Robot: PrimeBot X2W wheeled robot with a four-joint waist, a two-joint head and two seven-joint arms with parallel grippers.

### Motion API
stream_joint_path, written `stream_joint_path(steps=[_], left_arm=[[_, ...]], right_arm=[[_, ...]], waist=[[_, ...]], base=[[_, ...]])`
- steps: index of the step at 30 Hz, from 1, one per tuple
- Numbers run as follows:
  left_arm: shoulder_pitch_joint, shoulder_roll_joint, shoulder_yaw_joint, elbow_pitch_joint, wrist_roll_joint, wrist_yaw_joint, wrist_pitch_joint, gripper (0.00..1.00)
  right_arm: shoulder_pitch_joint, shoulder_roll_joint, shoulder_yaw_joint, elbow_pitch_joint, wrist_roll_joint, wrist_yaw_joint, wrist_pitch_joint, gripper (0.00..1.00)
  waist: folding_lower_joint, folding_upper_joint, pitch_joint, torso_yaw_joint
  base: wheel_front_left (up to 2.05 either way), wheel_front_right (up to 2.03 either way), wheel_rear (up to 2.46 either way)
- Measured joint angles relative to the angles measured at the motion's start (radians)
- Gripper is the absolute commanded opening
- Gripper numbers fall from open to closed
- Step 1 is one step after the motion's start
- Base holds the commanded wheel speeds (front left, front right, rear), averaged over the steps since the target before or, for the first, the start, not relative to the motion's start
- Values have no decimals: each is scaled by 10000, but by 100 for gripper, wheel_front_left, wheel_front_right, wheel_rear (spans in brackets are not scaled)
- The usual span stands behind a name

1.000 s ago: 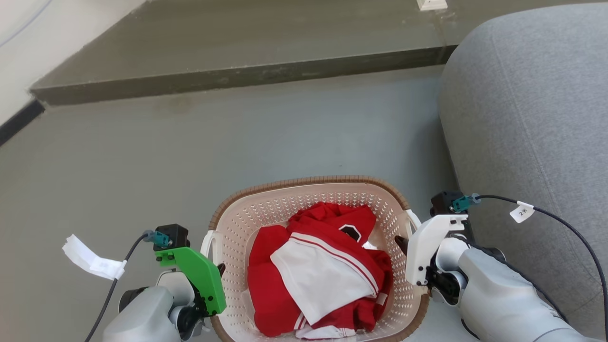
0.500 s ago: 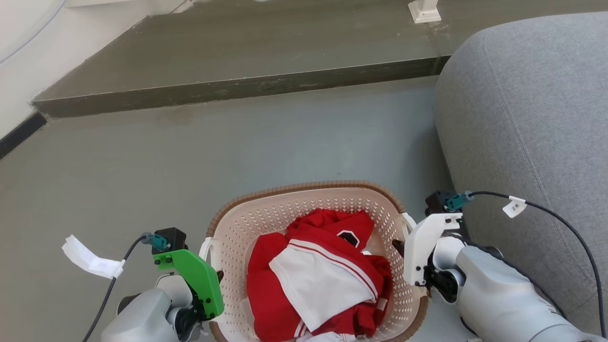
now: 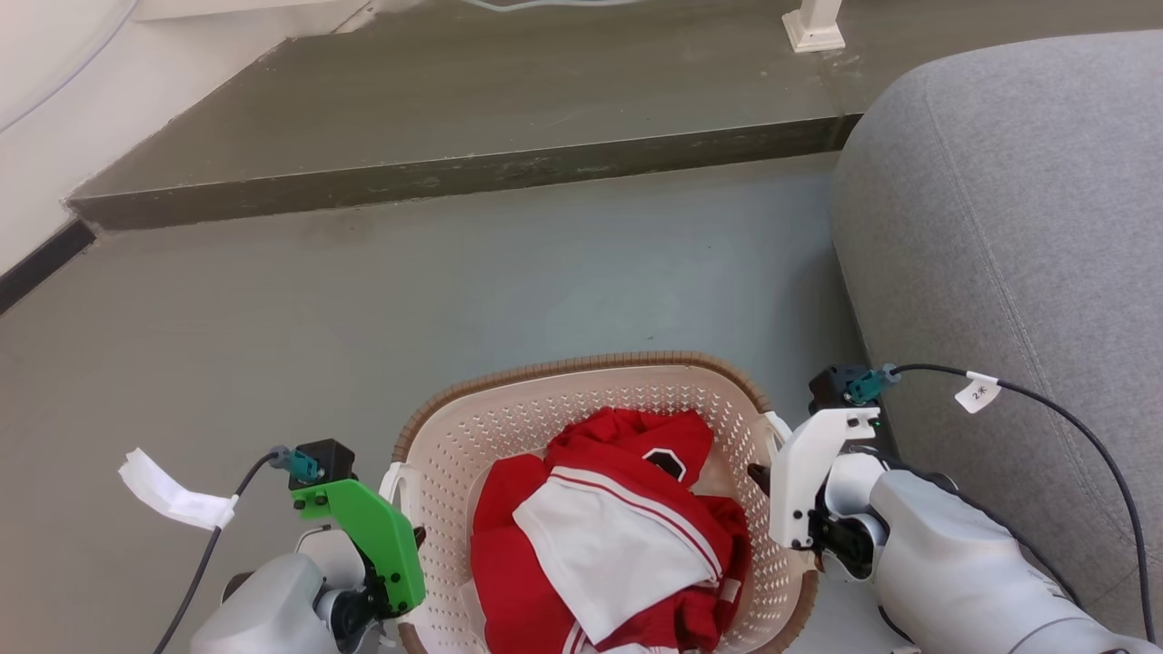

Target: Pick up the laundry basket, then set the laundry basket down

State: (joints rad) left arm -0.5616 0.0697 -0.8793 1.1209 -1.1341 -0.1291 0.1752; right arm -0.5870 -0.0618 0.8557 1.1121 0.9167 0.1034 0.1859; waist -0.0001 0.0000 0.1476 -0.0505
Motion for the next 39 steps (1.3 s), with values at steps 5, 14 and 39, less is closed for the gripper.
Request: stream_joint_path(steps=[5,14,39], left_arm=[[-4,-2,-27,54,-153,0,90,0],[-12,-6,-61,75,-226,0,176,0],[-29,-8,-230,268,-337,-25,499,0]], right_arm=[[0,0,98,2,100,0,13,0],[0,-4,268,2,307,0,46,0],[0,-13,679,-13,892,-8,351,0]], waist=[[0,0,2,10],[0,0,-20,3],[0,0,129,12]], base=[[0,0,0],[0,0,0],[0,0,0]])
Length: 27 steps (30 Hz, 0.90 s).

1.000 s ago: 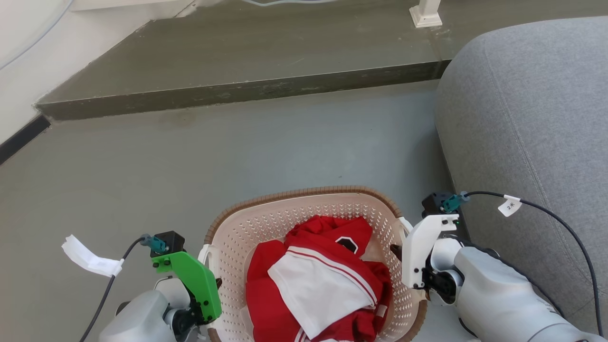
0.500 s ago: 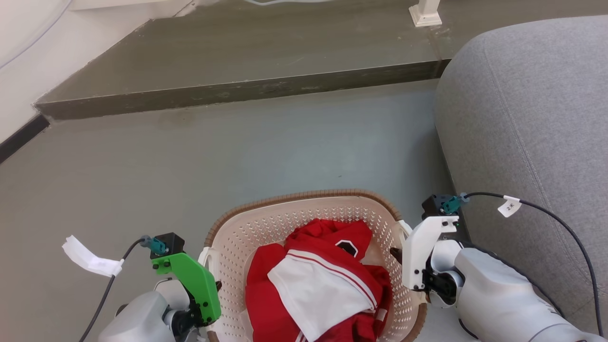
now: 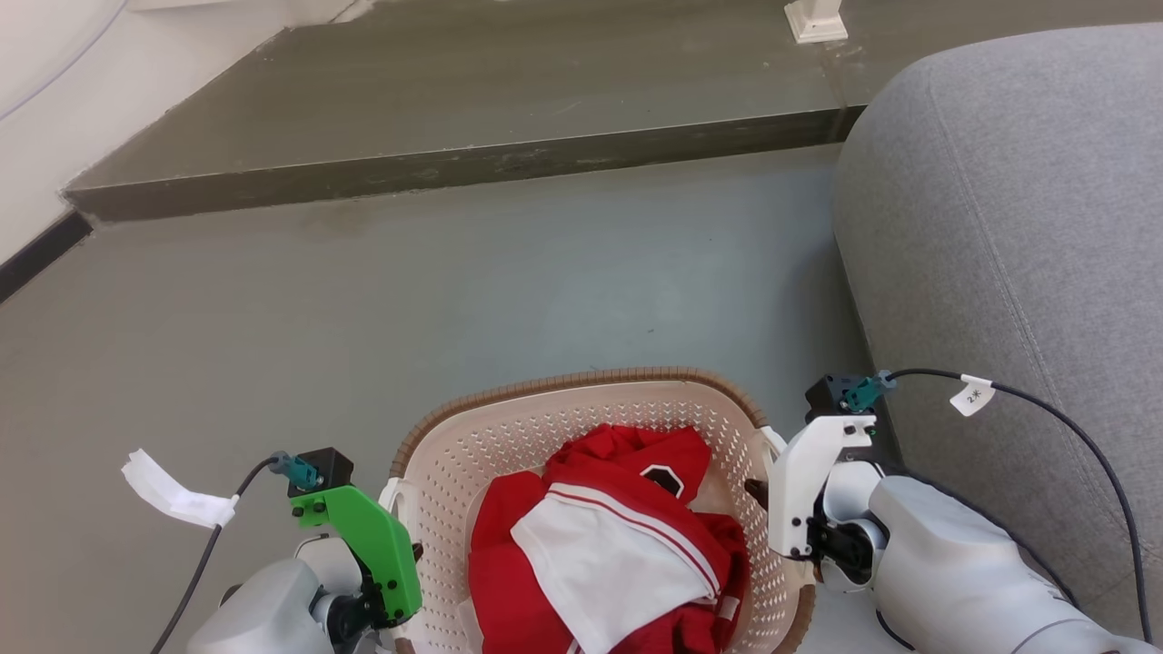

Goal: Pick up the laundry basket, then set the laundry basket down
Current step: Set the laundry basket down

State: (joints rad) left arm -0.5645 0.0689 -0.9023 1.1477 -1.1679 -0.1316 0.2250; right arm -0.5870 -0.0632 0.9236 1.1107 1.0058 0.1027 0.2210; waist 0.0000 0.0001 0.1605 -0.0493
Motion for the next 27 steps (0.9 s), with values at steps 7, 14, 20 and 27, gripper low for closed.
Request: stream_joint_path(steps=[7,14,20,27], left_arm=[[-99,23,-15,-15,-40,-2,2,0],[-366,100,-27,-123,-40,-2,-31,0],[-617,142,-17,-267,-40,-2,-213,0],[-880,215,-2,-424,-82,-2,-430,0]], right_arm=[[-16,-4,88,-12,125,0,-4,0],[-295,-19,159,-46,178,-2,-107,0],[-607,-46,176,-21,222,-2,-326,0],[-942,-35,173,100,221,0,-654,0]], waist=[[0,0,201,-9],[0,0,518,-22],[0,0,920,-25],[0,0,1576,-17]], base=[[0,0,0],[0,0,0],[0,0,0],[0,0,0]])
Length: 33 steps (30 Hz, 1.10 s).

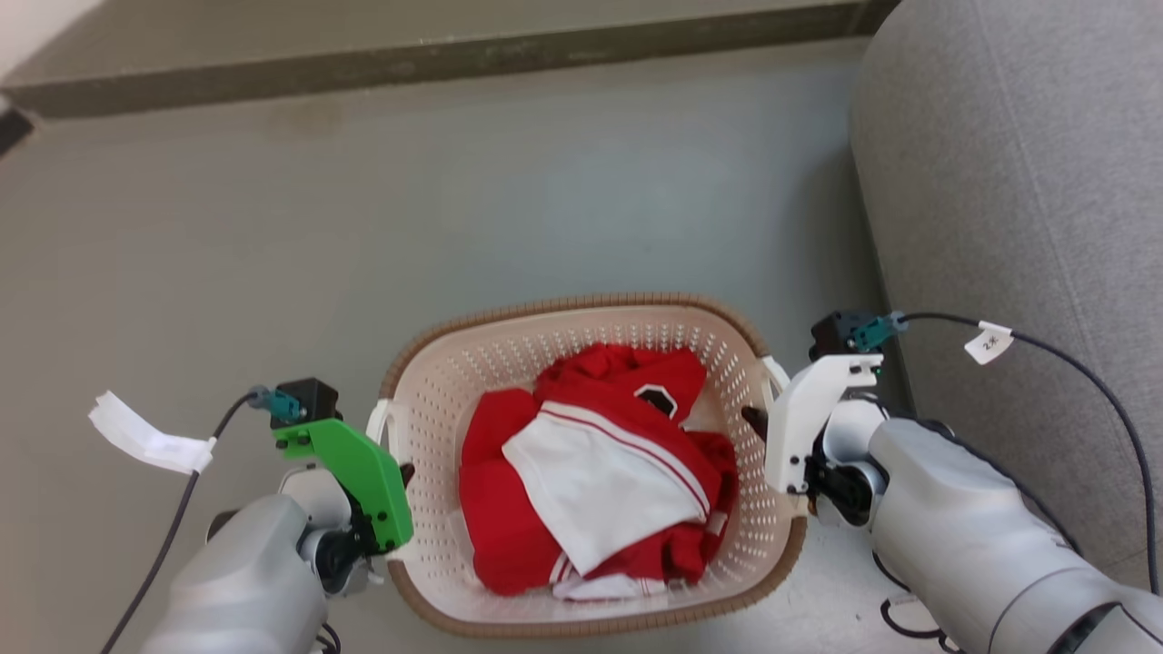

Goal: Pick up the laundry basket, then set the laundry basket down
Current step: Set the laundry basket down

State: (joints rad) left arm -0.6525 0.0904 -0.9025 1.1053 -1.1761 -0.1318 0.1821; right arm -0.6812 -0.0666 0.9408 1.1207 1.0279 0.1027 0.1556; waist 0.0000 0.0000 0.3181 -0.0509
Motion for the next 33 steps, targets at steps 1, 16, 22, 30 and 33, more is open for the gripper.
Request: stream_joint_path(steps=[1,16,22,30,33], left_arm=[[-51,21,0,-46,0,0,-31,0],[-937,169,142,-474,-2,2,-750,0],[-1247,242,259,-545,-2,2,-1214,0],[-1651,274,249,-683,8,2,-1586,0],[-1801,282,244,-723,13,2,-1672,0]], right_arm=[[-67,4,0,27,0,0,-50,0],[-1002,17,-171,307,-90,10,-1172,0],[-1449,33,-140,328,-347,12,-1630,0],[-1941,29,-142,460,-431,15,-2127,0],[-2018,33,-176,518,-431,15,-2374,0]], waist=[[0,0,103,0],[1,0,1853,-32],[1,0,2552,-51],[2,0,3461,-46],[1,0,3783,-23]], base=[[0,0,0],[0,0,0],[0,0,0],[0,0,0],[0,0,0]])
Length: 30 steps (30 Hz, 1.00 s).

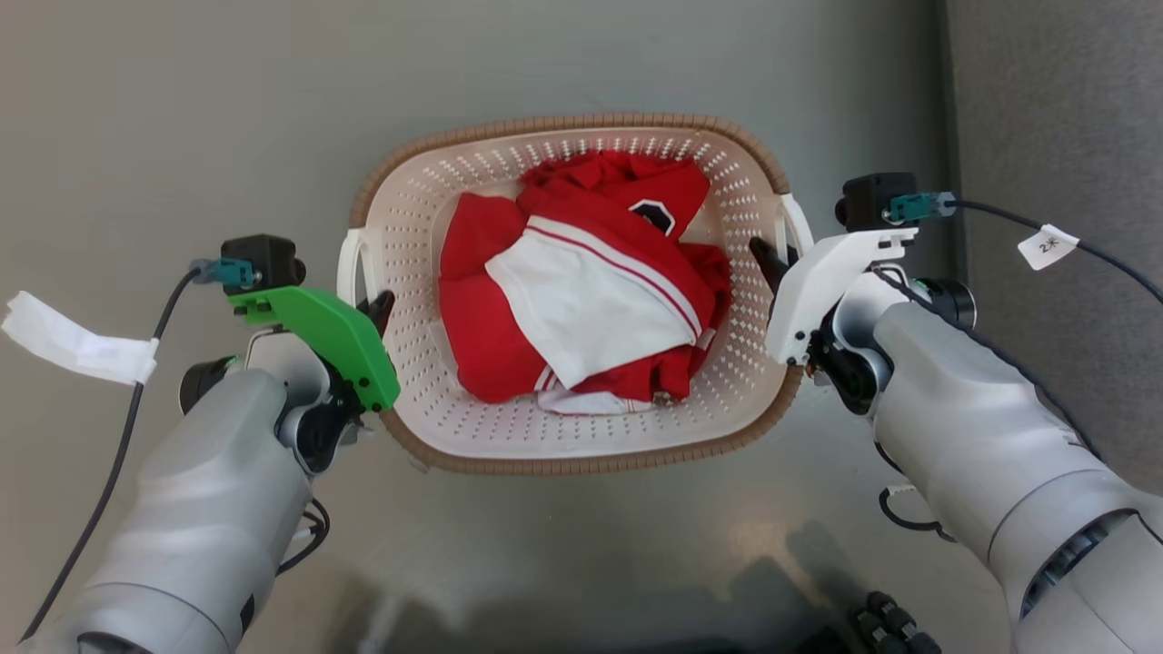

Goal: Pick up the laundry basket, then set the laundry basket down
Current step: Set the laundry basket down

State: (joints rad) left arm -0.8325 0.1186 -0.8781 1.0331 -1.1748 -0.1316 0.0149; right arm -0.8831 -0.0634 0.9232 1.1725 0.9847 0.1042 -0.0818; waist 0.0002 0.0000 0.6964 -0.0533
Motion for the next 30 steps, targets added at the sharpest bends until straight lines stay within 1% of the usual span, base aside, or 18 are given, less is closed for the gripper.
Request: stream_joint_path(steps=[21,30], left_arm=[[-815,13,-205,-58,163,0,-698,0],[-905,-4,-336,-59,165,0,-786,0]], right_arm=[[-807,23,-77,334,-94,-4,-949,0],[-812,36,-151,443,-65,-6,-1114,0]], waist=[[0,0,1694,182],[-1,0,1972,221]], base=[[0,0,0],[0,0,0]])
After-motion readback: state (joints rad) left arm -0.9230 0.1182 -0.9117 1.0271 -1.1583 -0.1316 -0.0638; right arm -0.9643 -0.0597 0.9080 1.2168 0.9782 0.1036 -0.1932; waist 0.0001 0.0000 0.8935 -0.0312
